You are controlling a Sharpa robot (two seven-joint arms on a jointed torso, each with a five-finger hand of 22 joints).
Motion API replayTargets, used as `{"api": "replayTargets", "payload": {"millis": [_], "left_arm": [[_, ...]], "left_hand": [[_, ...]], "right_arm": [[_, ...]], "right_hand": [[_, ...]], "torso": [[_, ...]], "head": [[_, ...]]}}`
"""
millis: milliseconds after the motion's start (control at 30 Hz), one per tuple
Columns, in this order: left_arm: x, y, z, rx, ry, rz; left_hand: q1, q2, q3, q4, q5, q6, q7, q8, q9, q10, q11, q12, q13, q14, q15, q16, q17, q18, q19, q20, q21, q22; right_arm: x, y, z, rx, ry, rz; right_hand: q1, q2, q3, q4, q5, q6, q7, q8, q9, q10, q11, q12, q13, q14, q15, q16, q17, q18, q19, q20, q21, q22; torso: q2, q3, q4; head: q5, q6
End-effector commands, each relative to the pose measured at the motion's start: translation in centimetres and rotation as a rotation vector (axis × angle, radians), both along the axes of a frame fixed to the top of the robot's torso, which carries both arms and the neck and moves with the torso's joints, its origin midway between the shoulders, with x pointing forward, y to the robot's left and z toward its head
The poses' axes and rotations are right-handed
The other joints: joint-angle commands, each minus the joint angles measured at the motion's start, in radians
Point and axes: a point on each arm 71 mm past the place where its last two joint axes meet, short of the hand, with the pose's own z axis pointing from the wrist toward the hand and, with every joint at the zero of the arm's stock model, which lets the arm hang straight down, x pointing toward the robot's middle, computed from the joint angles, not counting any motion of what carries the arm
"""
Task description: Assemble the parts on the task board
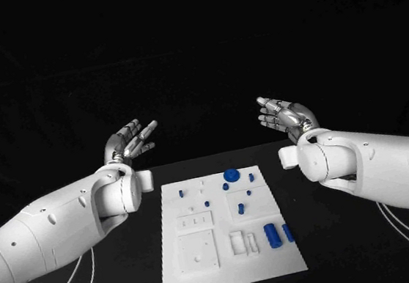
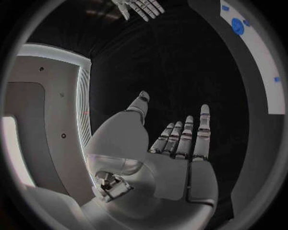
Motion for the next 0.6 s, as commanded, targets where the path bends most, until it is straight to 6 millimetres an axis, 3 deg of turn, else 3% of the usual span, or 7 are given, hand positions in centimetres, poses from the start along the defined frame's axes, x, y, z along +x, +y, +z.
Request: {"api": "replayTargets", "payload": {"millis": [33, 367, 467, 500, 533, 600], "left_arm": [[1.6, 0.2, 0.5, -0.038, 0.054, -0.105], [3.9, 1.8, 2.1, -0.014, 0.056, -0.112], [4.0, 1.9, 2.2, -0.013, 0.056, -0.112], [4.0, 1.9, 2.2, -0.013, 0.056, -0.112], [3.8, 2.0, 2.3, -0.021, 0.047, -0.131], [3.7, 2.1, 2.3, -0.021, 0.040, -0.130]], "left_hand": [[0.046, 0.001, 0.006, 0.000, 0.006, 0.015, 0.004, 0.007, 0.002, 0.021, 0.003, 0.007, 0.002, 0.026, 0.004, 0.008, 0.003, 0.025, 0.031, 0.009, 0.008, 0.003], [0.045, 0.002, 0.006, 0.001, 0.005, 0.018, 0.009, 0.007, 0.002, 0.024, 0.005, 0.007, 0.002, 0.027, 0.004, 0.008, 0.003, 0.025, 0.033, 0.009, 0.009, 0.003], [0.048, 0.006, 0.005, -0.001, 0.005, 0.029, 0.015, 0.007, 0.003, 0.042, 0.010, 0.008, 0.003, 0.048, 0.005, 0.009, 0.004, 0.026, 0.042, 0.009, 0.011, 0.004], [0.051, 0.010, 0.003, -0.004, 0.005, 0.040, 0.018, 0.008, 0.003, 0.056, 0.013, 0.008, 0.004, 0.063, 0.005, 0.009, 0.005, 0.027, 0.048, 0.008, 0.014, 0.005], [0.053, 0.013, 0.001, -0.006, 0.005, 0.051, 0.022, 0.009, 0.004, 0.070, 0.016, 0.009, 0.004, 0.085, 0.006, 0.011, 0.006, 0.029, 0.053, 0.008, 0.016, 0.005], [0.062, 0.018, -0.001, -0.013, 0.007, 0.106, 0.037, 0.013, 0.007, 0.135, 0.029, 0.012, 0.007, 0.149, 0.008, 0.015, 0.009, 0.034, 0.069, 0.005, 0.027, 0.008]], "right_arm": [[1.2, 0.3, -0.3, -0.003, 0.071, 0.203], [3.4, -1.4, -0.1, -0.027, 0.127, 0.280], [3.6, -1.6, -0.1, -0.030, 0.134, 0.287], [3.6, -1.6, -0.1, -0.030, 0.134, 0.288], [3.9, -1.7, 0.3, -0.250, 0.033, 0.267], [3.9, -1.6, 0.4, -0.333, 0.000, 0.272]], "right_hand": [[0.068, -0.009, 0.004, -0.025, -0.006, 0.026, 0.038, 0.007, 0.003, 0.028, 0.006, 0.007, 0.002, 0.032, 0.006, 0.005, 0.003, 0.017, 0.028, 0.007, 0.005, 0.003], [0.174, -0.031, 0.003, -0.128, -0.003, 0.083, 0.036, 0.010, 0.005, 0.088, 0.004, 0.010, 0.005, 0.089, 0.007, 0.008, 0.005, 0.014, 0.058, -0.001, 0.008, 0.005], [0.210, -0.036, 0.011, -0.163, 0.001, 0.136, 0.034, 0.012, 0.008, 0.142, 0.004, 0.012, 0.007, 0.146, 0.008, 0.010, 0.007, 0.022, 0.148, -0.009, 0.024, 0.011], [0.224, -0.039, 0.016, -0.178, 0.009, 0.169, 0.031, 0.014, 0.009, 0.180, -0.002, 0.013, 0.009, 0.203, 0.001, 0.012, 0.009, 0.028, 0.199, -0.014, 0.034, 0.014], [0.236, -0.040, 0.024, -0.194, 0.016, 0.219, 0.025, 0.018, 0.012, 0.244, -0.011, 0.016, 0.011, 0.326, -0.012, 0.021, 0.016, 0.034, 0.292, -0.024, 0.054, 0.022], [0.241, -0.040, 0.041, -0.216, 0.018, 0.297, 0.020, 0.018, 0.014, 0.341, -0.025, 0.019, 0.016, 0.404, -0.034, 0.016, 0.016, 0.032, 0.394, -0.044, 0.077, 0.024]], "torso": [[-0.001, 0.0000, -0.0010], [-0.001, 0.0000, -0.0010], [-0.001, 0.0000, -0.0010], [-0.001, 0.0000, -0.0010], [-0.001, -0.0017, 0.0006], [-0.001, -0.0018, 0.0013]], "head": [[0.000, -0.001], [0.000, -0.001], [0.000, -0.001], [0.000, -0.001], [0.016, 0.004], [0.019, 0.002]]}}
